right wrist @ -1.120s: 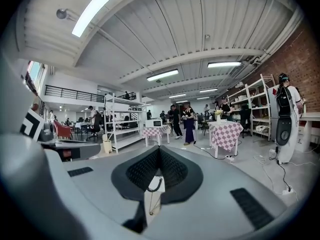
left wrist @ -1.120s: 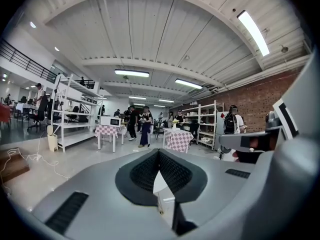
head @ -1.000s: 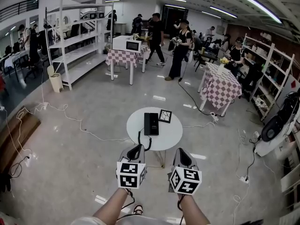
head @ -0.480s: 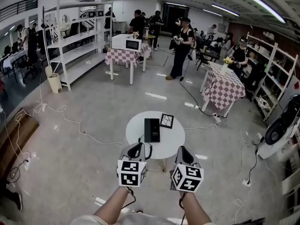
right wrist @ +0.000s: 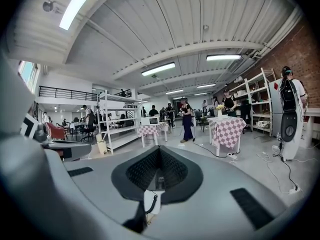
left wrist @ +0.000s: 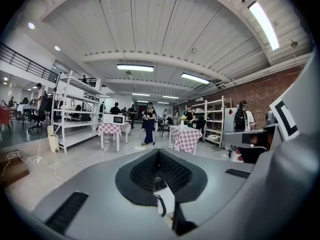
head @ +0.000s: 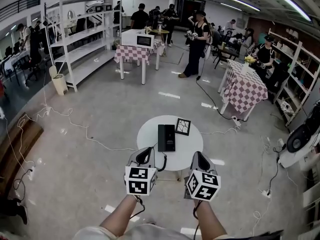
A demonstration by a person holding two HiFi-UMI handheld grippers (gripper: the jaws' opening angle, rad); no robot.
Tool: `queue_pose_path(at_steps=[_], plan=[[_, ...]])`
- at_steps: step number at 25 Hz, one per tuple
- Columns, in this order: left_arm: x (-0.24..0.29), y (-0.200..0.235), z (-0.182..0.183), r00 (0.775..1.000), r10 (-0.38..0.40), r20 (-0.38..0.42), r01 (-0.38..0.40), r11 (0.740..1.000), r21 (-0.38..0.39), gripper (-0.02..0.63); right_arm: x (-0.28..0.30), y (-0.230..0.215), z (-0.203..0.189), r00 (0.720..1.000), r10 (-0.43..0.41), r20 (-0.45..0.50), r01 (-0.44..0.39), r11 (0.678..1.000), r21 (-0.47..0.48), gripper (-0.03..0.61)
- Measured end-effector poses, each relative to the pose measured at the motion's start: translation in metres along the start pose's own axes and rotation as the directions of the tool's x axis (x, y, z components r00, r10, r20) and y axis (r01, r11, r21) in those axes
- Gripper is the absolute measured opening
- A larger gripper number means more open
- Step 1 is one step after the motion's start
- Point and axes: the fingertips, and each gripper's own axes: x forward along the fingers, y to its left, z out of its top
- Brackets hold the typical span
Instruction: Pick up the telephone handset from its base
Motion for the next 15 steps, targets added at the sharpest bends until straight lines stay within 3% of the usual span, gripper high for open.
queue_pose_path(at_steps=[15], plan=[[0.012,0.02,-0.014,0.999,-0.002,-0.034,0.0,0.999,-0.044,0.017,0.009,-0.008,-0.011,0.998,-0.047,-0.042,0.046,0.999,-0.007,0.023]])
